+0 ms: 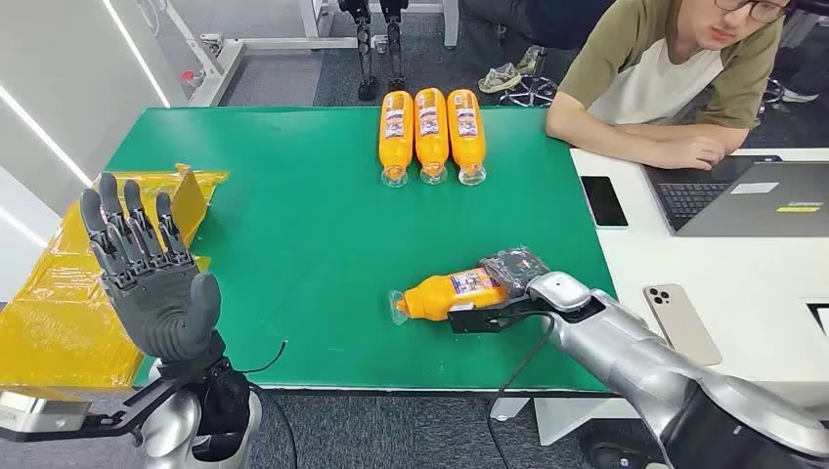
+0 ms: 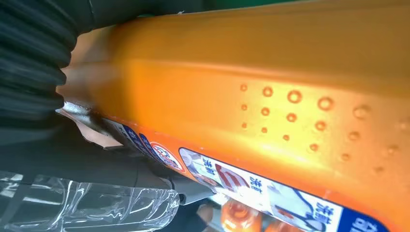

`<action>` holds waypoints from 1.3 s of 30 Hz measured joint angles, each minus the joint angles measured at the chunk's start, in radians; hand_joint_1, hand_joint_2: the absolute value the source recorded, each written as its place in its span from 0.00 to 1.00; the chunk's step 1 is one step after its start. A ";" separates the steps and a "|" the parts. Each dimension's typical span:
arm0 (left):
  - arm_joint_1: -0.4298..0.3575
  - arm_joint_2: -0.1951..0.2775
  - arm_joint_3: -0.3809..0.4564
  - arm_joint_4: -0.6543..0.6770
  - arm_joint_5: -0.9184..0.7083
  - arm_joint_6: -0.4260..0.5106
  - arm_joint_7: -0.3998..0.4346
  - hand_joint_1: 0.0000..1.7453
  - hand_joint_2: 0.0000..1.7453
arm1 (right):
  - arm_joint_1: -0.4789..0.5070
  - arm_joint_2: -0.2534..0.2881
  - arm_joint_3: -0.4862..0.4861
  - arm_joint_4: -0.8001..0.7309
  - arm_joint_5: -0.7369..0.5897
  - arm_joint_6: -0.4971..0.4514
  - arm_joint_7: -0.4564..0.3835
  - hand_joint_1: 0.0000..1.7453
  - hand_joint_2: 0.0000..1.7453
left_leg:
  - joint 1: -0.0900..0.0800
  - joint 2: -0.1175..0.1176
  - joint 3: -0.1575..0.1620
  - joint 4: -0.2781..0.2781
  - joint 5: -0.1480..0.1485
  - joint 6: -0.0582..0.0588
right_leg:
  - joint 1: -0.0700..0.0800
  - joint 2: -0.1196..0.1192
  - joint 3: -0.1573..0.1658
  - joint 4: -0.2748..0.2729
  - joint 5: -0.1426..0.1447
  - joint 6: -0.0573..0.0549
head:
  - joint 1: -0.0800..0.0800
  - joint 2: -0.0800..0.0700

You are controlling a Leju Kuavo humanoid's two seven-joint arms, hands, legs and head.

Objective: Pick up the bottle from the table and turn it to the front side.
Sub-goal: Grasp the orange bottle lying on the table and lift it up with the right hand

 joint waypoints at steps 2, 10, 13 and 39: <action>0.003 0.000 0.000 -0.001 -0.002 0.004 0.000 0.00 1.00 | 0.027 0.007 -0.030 -0.014 -0.015 -0.058 -0.007 1.00 1.00 | 0.000 0.000 -0.001 0.000 0.000 0.000 | 0.000 0.000 0.000 0.000 0.000 0.000 | 0.000 0.000; 0.003 -0.007 -0.001 0.017 -0.029 0.013 0.000 0.00 1.00 | 0.268 0.092 -0.366 -0.269 -0.163 -0.442 -0.218 1.00 1.00 | 0.000 -0.003 -0.004 0.000 -0.001 -0.001 | 0.000 -0.003 -0.004 0.000 -0.003 -0.001 | 0.000 0.000; -0.010 -0.016 -0.007 0.048 -0.032 0.013 0.000 0.00 1.00 | 0.345 0.129 -0.478 -0.376 -0.180 -0.482 -0.278 1.00 1.00 | 0.000 -0.003 -0.005 0.000 -0.002 -0.002 | 0.000 -0.003 -0.005 0.000 -0.003 -0.002 | 0.000 0.000; -0.055 -0.025 -0.130 0.194 -0.135 -0.158 0.107 0.00 1.00 | 0.603 0.277 -0.685 -0.816 -0.359 -0.461 -0.426 1.00 1.00 | 0.000 -0.001 -0.008 -0.001 -0.003 -0.002 | 0.000 -0.001 -0.009 0.000 -0.004 -0.003 | 0.000 0.000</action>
